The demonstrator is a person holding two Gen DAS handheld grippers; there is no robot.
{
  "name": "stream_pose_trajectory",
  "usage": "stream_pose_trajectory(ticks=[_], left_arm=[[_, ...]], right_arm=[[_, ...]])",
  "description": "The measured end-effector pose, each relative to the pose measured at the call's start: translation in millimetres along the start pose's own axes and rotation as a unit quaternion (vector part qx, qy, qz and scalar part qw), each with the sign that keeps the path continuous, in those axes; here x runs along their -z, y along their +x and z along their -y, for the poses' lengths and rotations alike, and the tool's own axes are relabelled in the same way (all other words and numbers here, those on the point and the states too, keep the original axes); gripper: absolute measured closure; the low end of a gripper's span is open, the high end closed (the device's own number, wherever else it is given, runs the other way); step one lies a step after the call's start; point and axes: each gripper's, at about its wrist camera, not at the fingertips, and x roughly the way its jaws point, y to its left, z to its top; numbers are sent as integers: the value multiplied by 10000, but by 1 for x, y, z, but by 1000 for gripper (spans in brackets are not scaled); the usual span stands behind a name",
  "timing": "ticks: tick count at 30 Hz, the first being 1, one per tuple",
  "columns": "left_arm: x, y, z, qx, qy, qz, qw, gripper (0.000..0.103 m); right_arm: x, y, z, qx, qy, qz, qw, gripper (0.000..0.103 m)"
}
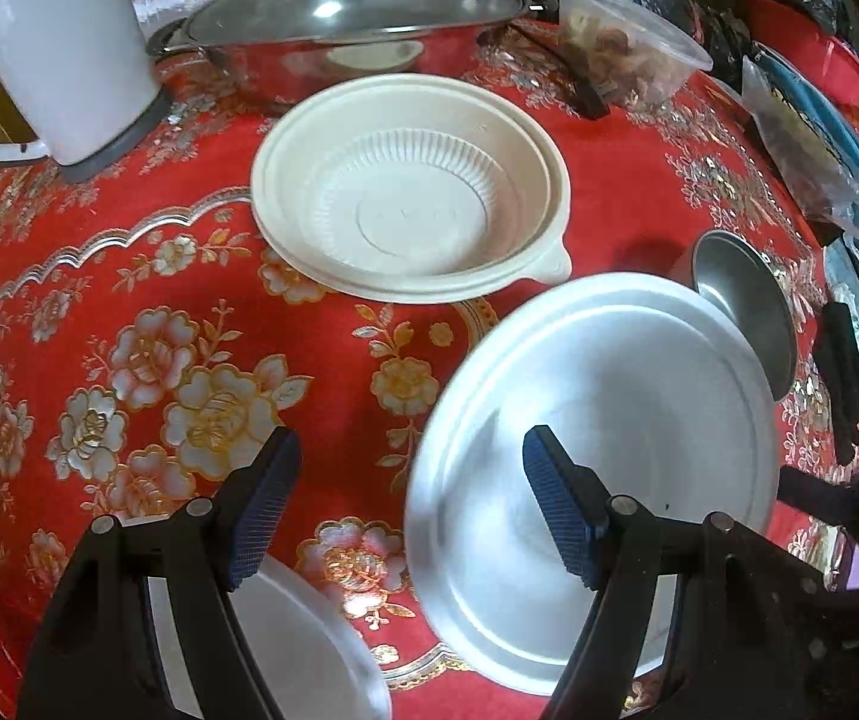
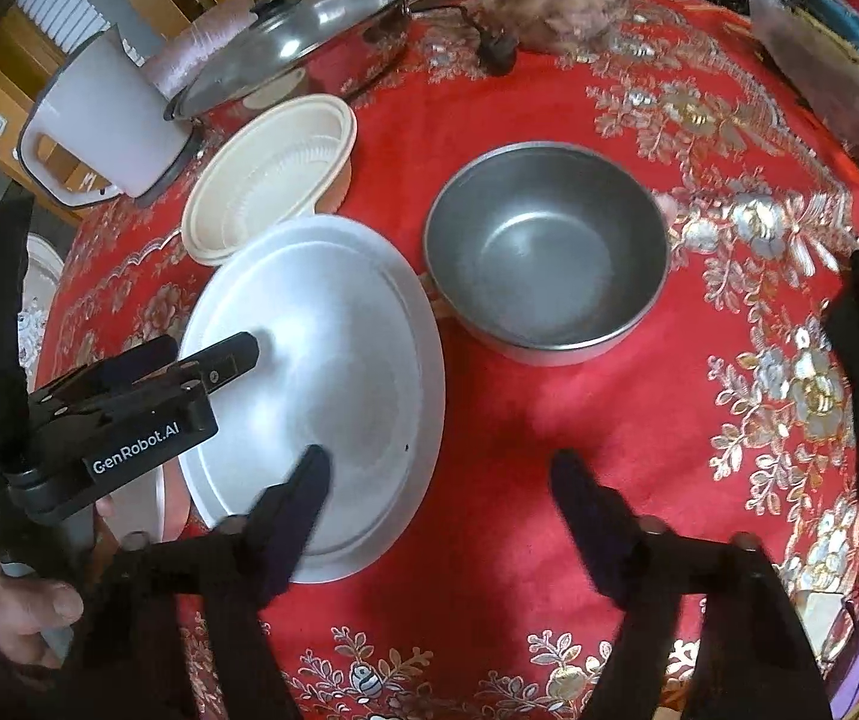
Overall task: Organize plates and bowls
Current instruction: 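Move the left gripper toward the silver aluminium plate, then close both grippers on the rim of the silver aluminium plate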
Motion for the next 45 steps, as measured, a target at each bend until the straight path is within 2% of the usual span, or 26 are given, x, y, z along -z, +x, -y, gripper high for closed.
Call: stream_pose_trajectory(ticks=[1,3,4,5,6,7,10,13,19,28,37,45], left_arm=[[0,1,0,39,-6,-21,10000,27],[0,3,1,150,-6,-102,9998,27],[1,5,1,180,3,-138,9997,31],[1,6,2,198,33,-179,9996,35],[2,7,3,216,70,-229,9995,47],[3,10,4,249,105,-319,9991,59],[6,19,7,352,153,-581,9976,76],[8,16,12,261,228,-502,9981,81],[8,-8,7,278,73,-247,9993,84],[8,-53,-23,185,-310,242,9991,84],[23,-80,-62,-18,-670,477,9966,84],[50,-98,-118,-248,-1205,540,9909,84]], right_arm=[[0,3,1,-19,17,-46,10000,44],[0,9,5,-85,73,-135,9998,61],[1,11,6,-135,117,-140,9997,66],[2,12,8,-185,162,-151,9996,76],[2,13,9,-235,189,-158,9994,85],[2,13,9,-259,191,-155,9994,89],[1,10,4,-326,137,-88,9993,90],[0,5,-1,-302,29,-35,9995,90],[0,-8,-7,-321,-50,77,9994,90],[-2,-34,-41,-388,-470,282,9977,90],[-6,-44,-92,-462,-976,381,9934,90],[-4,-40,-156,-591,-1544,375,9855,90]])
